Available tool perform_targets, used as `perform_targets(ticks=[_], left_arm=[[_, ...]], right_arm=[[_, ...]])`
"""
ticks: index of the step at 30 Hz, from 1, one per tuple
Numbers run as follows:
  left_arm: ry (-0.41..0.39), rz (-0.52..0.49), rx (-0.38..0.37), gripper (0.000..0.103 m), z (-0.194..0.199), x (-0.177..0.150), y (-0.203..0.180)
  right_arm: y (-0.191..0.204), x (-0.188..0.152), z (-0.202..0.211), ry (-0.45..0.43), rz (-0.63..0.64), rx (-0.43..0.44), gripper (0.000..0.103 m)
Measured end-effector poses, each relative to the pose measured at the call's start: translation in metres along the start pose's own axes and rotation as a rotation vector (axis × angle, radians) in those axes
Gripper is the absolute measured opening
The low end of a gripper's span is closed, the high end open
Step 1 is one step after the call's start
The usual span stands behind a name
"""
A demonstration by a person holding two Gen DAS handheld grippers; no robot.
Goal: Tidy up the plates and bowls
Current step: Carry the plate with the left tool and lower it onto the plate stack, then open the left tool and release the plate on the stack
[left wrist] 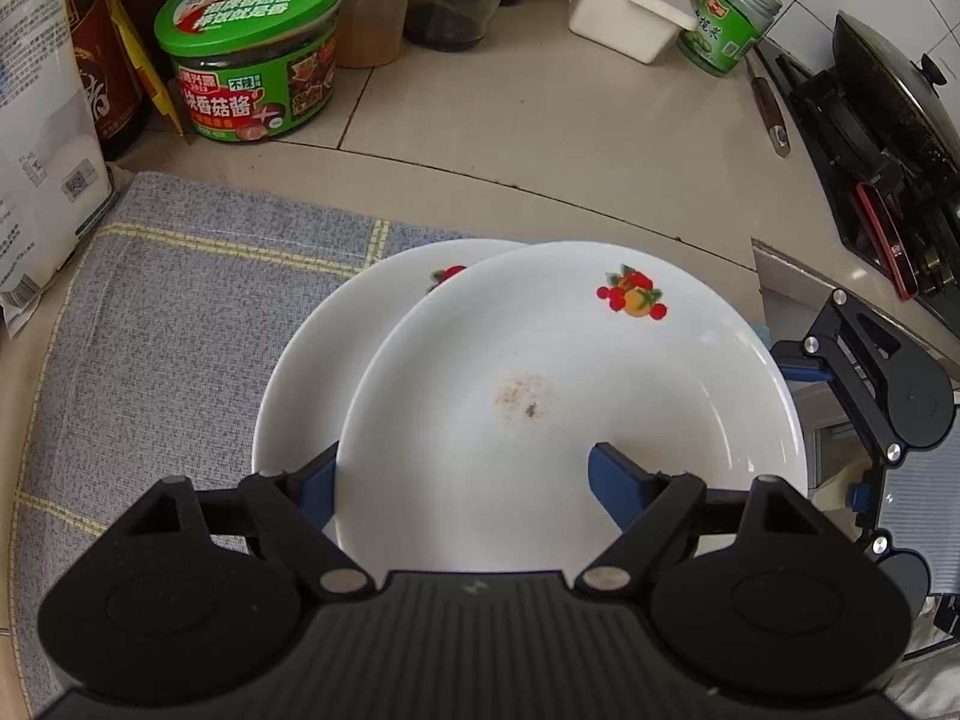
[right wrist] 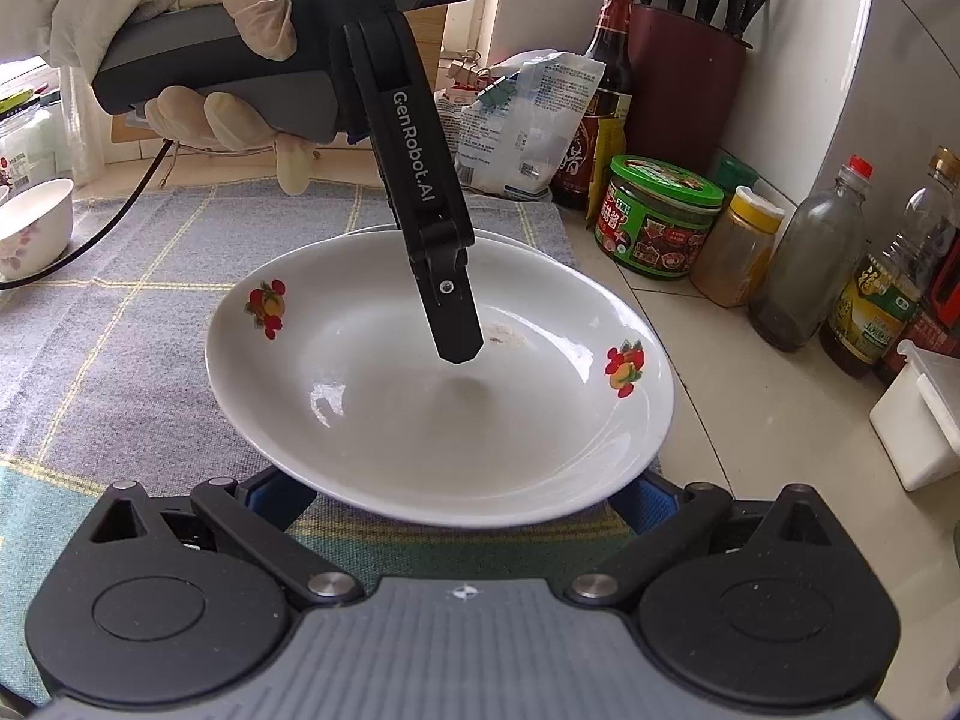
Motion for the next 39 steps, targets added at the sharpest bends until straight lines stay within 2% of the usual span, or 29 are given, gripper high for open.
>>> perform_targets(ticks=[15,24,32,39], left_arm=[[0.024,-0.017,0.047,0.087,-0.003,0.003,0.0],[-0.007,-0.034,0.072,0.087,0.013,-0.002,-0.002],[-0.101,-0.034,0.121,0.088,0.036,-0.017,-0.013],[-0.258,-0.035,0.282,0.092,0.054,-0.048,-0.032]], right_arm=[[0.0,0.0,0.002,-0.01,0.011,-0.005,0.103],[-0.002,-0.001,0.004,-0.016,0.016,-0.003,0.103],[-0.002,0.002,0.005,-0.03,0.035,-0.006,0.103],[0.001,0.004,0.006,-0.029,0.056,-0.002,0.103]])
Point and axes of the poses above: each gripper's, at about its wrist camera, not at the fingertips, and z roughly against the way its jaws point, y to its left, x to its top, the point moved 3 cm from there along -z, roughly the way its jaws point, and after that the axes turned 7 degrees about -x, right-handed, at the moved point
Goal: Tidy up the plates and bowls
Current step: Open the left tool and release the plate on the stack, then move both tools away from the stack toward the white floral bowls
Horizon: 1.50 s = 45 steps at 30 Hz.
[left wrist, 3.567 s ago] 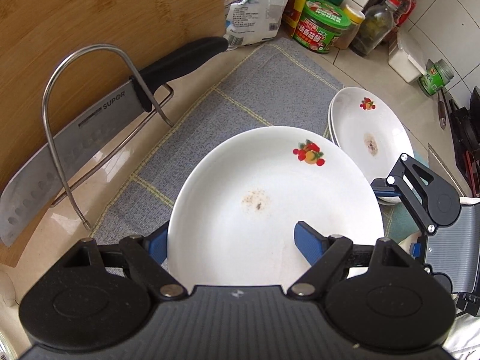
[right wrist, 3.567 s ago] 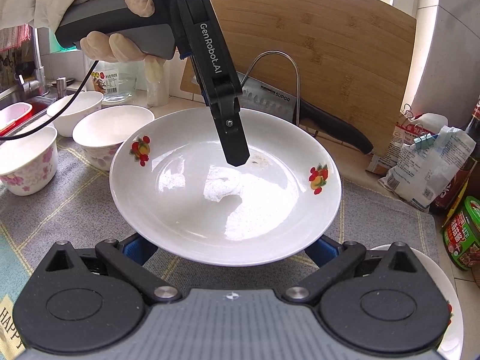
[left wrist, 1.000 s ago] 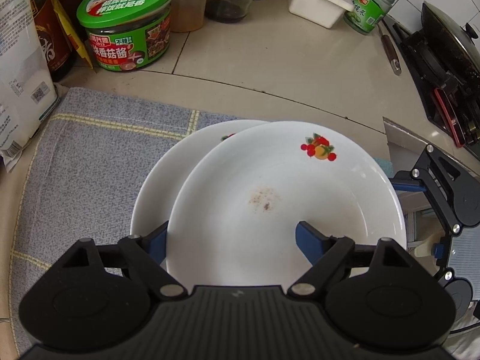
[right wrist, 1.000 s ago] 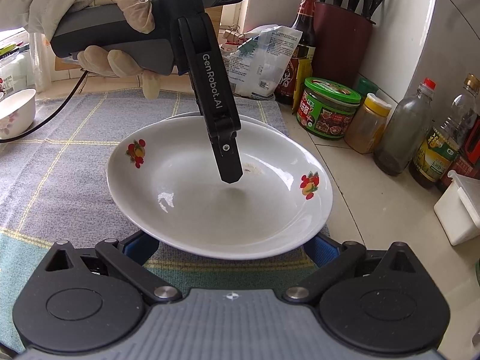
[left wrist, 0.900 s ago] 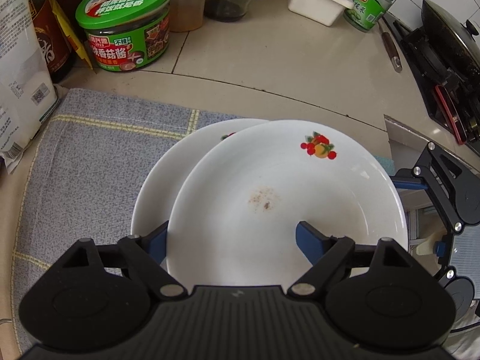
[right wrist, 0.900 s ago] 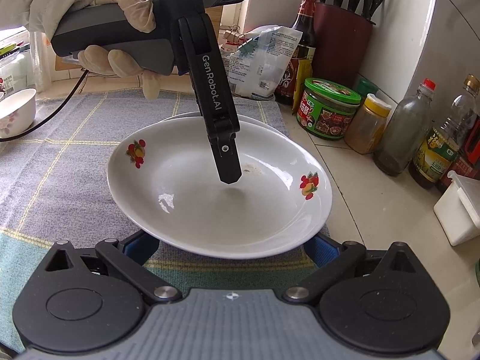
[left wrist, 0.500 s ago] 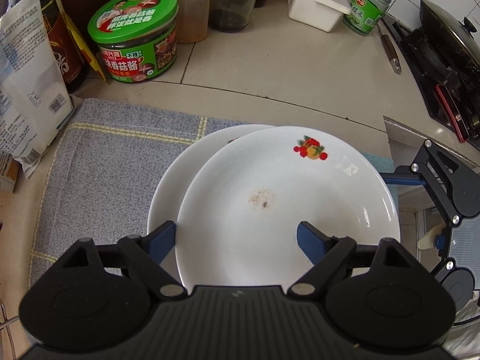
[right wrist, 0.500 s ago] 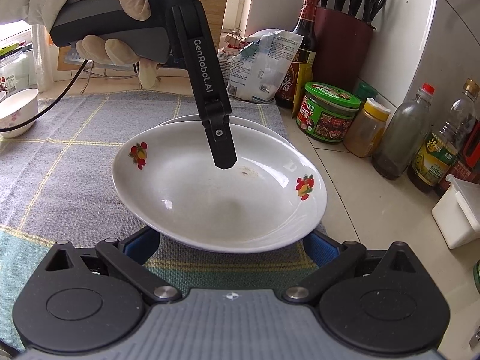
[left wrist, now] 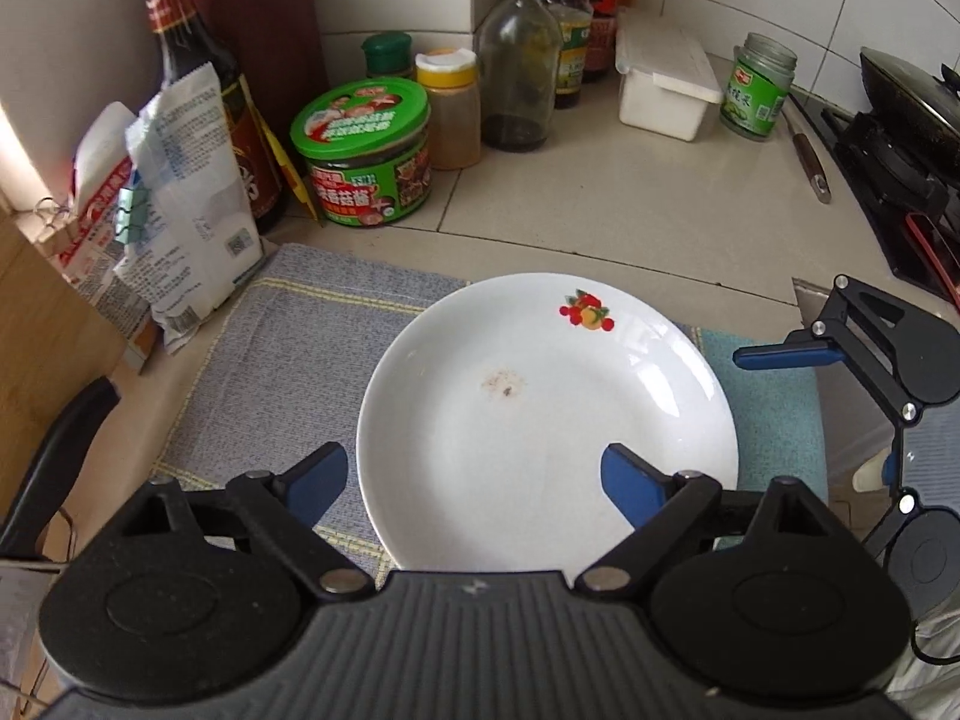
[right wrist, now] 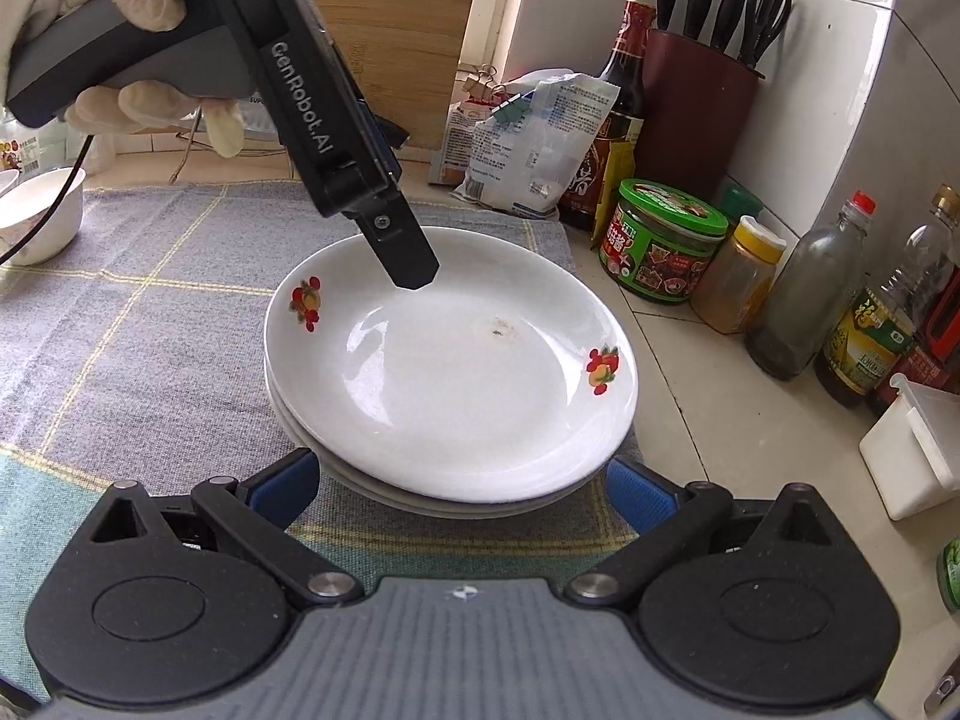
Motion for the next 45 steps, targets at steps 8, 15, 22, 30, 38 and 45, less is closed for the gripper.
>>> perform_targets(ticks=[8,15,22,30,38,45], left_arm=[[-0.17,0.118,0.161,0.093,0.035,-0.037,-0.015],[-0.312,0.318,0.294,0.099,0.068,-0.076,-0.032],[-0.347,0.438,0.461,0.1,0.088,-0.122,-0.05],[-0.356,0.512,0.508,0.101,0.117,-0.18,-0.064],[-0.389,0.53,0.487,0.101,0.163,-0.254,-0.063],[-0.356,0.522,0.509,0.102,0.197,-0.325,-0.059]], right_arm=[[0.003,0.003,0.006,-0.01,0.034,0.015,0.103],[0.008,0.012,0.013,-0.045,0.06,0.032,0.103],[0.023,0.022,0.015,-0.059,0.063,0.119,0.103],[0.069,0.036,0.022,-0.069,0.121,0.196,0.103],[0.141,0.043,0.038,-0.054,0.157,0.163,0.103],[0.212,0.037,0.062,-0.025,0.157,0.158,0.103]])
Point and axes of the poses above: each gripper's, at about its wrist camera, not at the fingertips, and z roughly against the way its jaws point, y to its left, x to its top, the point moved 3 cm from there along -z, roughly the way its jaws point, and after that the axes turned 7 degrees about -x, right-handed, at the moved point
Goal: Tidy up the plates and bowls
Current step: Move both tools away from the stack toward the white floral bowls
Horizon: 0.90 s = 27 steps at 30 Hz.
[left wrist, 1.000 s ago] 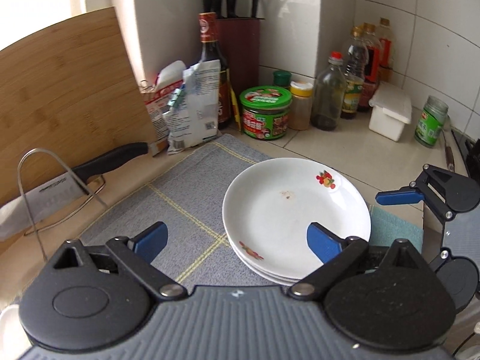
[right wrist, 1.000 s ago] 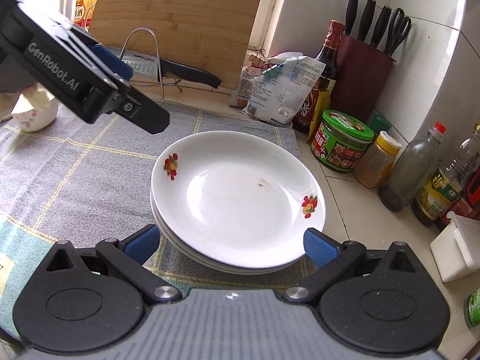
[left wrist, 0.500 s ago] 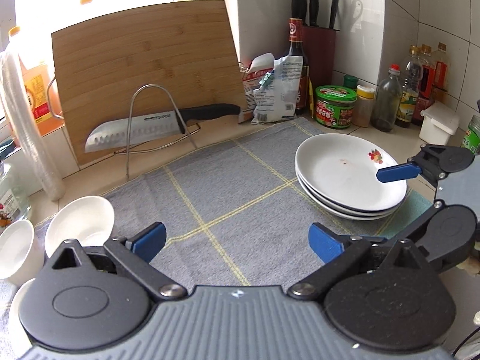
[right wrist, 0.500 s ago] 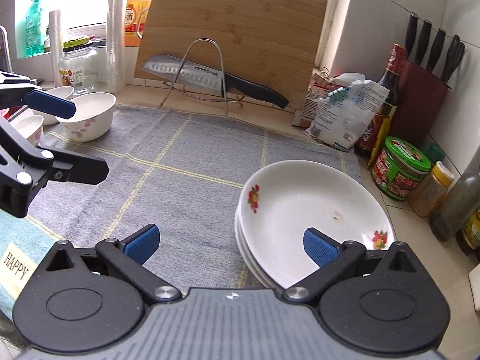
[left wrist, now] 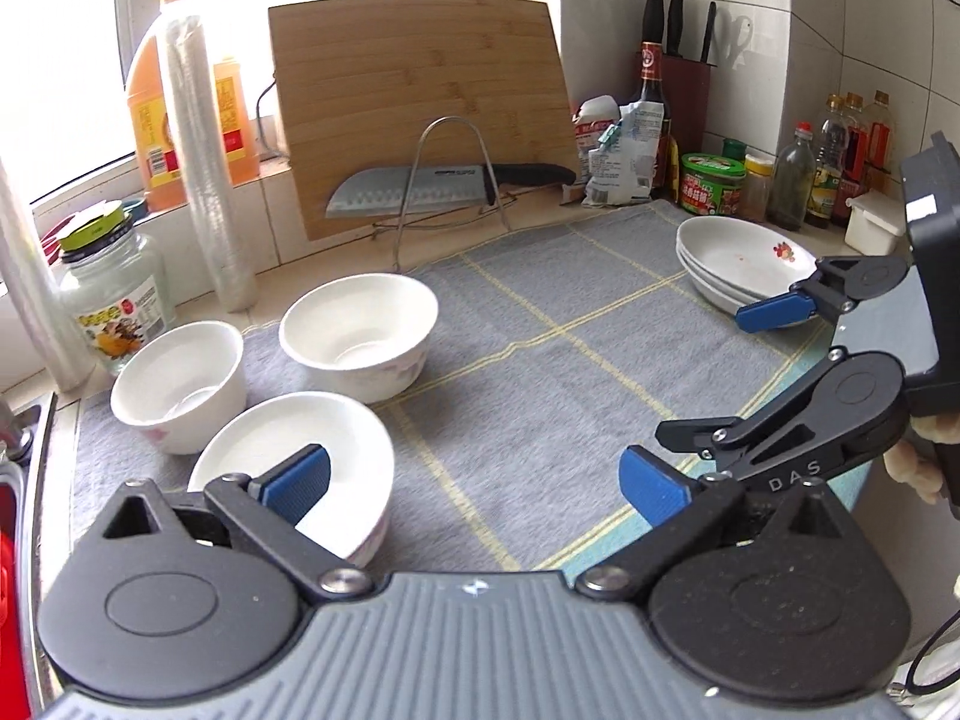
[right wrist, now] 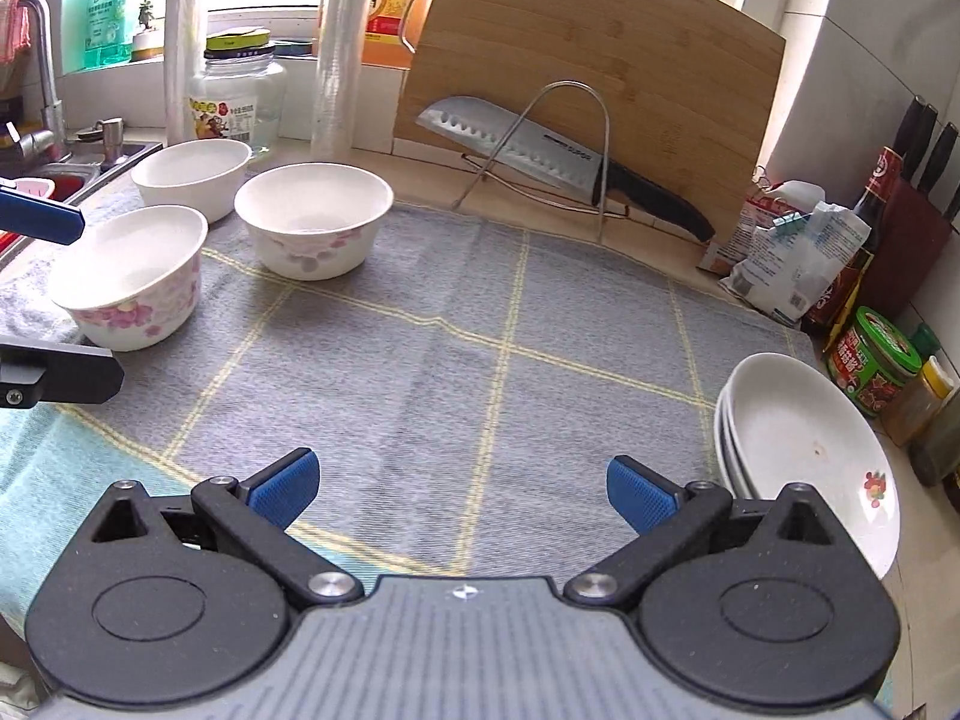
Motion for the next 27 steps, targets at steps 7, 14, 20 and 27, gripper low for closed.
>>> perform_targets(ticks=[7,14,20,27], left_arm=[[0.012,0.021,0.042,0.102,0.021,-0.031,0.047],[0.023,0.071,0.07,0.102,0.023,-0.044,0.071],[0.068,0.086,0.104,0.102,0.014,-0.045,0.079],[0.12,0.116,0.117,0.102,0.001,-0.04,0.082]], right_arm=[[0.049,0.015,0.007,0.018,-0.003,0.043,0.103],[0.073,0.035,0.004,-0.002,0.067,0.105,0.103],[0.079,0.046,-0.011,-0.027,0.139,0.199,0.103],[0.075,0.053,-0.029,-0.06,0.184,0.311,0.103]])
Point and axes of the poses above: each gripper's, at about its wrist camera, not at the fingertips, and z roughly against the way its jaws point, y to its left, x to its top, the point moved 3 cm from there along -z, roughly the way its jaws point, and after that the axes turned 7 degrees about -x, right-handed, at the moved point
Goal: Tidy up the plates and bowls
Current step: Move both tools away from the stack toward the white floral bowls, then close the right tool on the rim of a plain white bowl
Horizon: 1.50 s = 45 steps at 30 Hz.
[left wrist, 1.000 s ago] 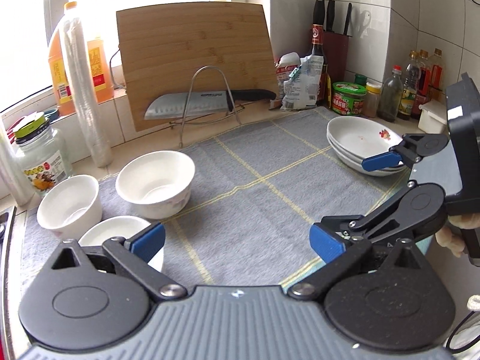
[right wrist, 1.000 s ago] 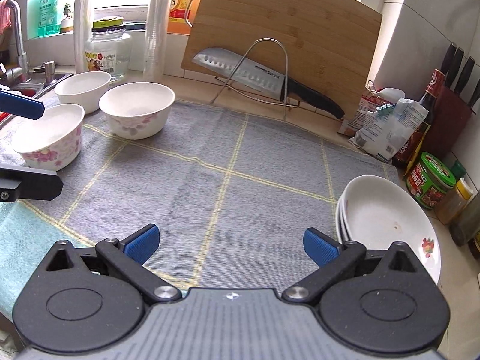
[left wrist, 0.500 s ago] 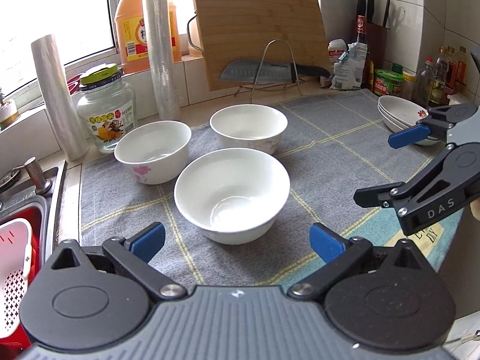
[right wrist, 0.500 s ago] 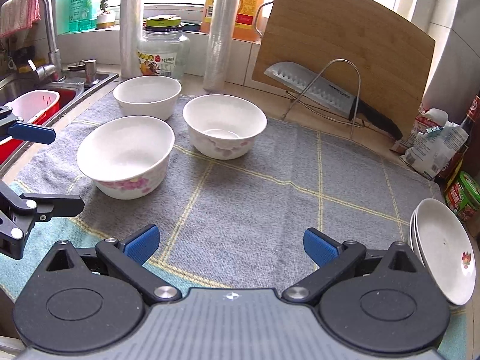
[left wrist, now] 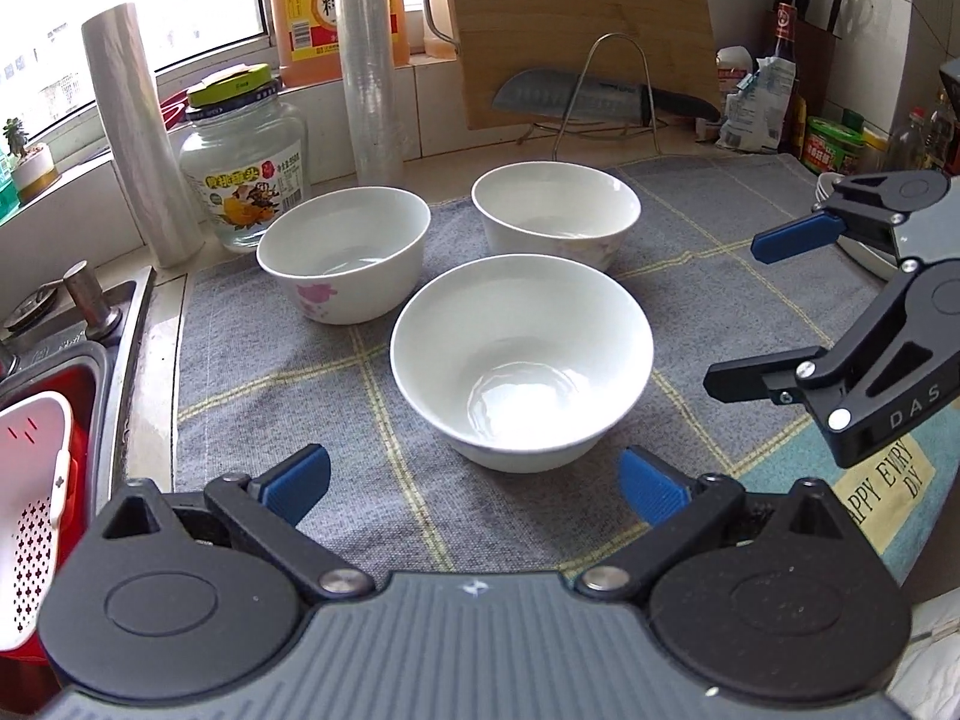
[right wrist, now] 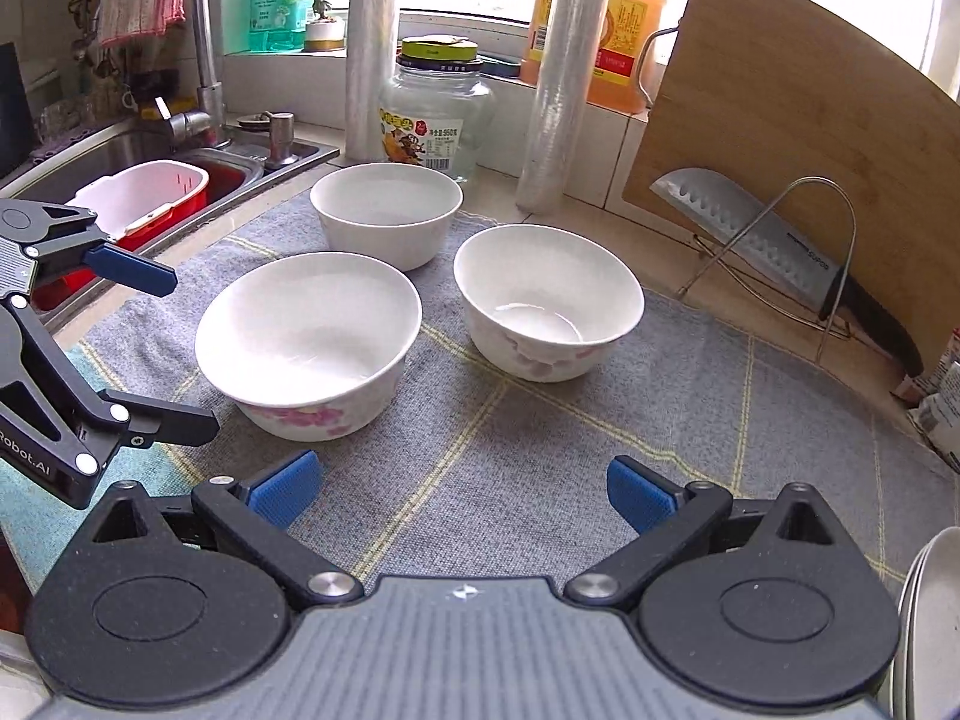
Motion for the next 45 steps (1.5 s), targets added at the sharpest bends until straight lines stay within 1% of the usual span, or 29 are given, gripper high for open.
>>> perform_targets(ticks=[4,7,11,13,15,17,22,28,31,38,45], left_arm=[[0.033,-0.047,0.011,0.102,-0.006,-0.001,-0.004],[0.049,-0.079,-0.013,0.102,-0.01,-0.003,-0.004],[0.052,-0.141,-0.049,0.102,-0.019,-0.004,-0.004],[0.048,-0.173,-0.07,0.102,-0.022,-0.003,-0.003],[0.044,-0.204,-0.084,0.102,-0.026,-0.002,-0.003],[0.039,-0.225,-0.106,0.102,-0.03,-0.001,-0.002],[0.021,-0.268,-0.129,0.102,-0.035,0.002,0.0],[0.009,-0.256,-0.159,0.102,-0.037,0.003,0.006],[0.01,-0.248,-0.174,0.102,-0.038,0.002,0.007],[0.003,-0.24,-0.176,0.102,-0.039,0.002,0.007],[-0.01,-0.242,-0.155,0.102,-0.04,0.005,0.008]], right_arm=[[0.0,0.002,-0.005,0.002,0.024,0.02,0.103],[0.003,0.008,-0.003,-0.009,0.026,0.021,0.103],[0.006,0.018,-0.006,-0.003,0.001,-0.015,0.103],[0.009,0.023,-0.006,-0.009,-0.012,-0.002,0.103],[0.014,0.026,-0.01,0.006,-0.015,0.017,0.103],[0.02,0.03,-0.013,0.014,-0.006,0.015,0.103],[0.033,0.041,-0.02,0.016,0.021,0.028,0.103],[0.04,0.053,-0.034,0.041,0.027,0.061,0.096],[0.042,0.057,-0.043,0.063,0.023,0.092,0.09],[0.039,0.061,-0.057,0.114,-0.013,0.182,0.09],[0.032,0.066,-0.064,0.142,-0.03,0.238,0.09]])
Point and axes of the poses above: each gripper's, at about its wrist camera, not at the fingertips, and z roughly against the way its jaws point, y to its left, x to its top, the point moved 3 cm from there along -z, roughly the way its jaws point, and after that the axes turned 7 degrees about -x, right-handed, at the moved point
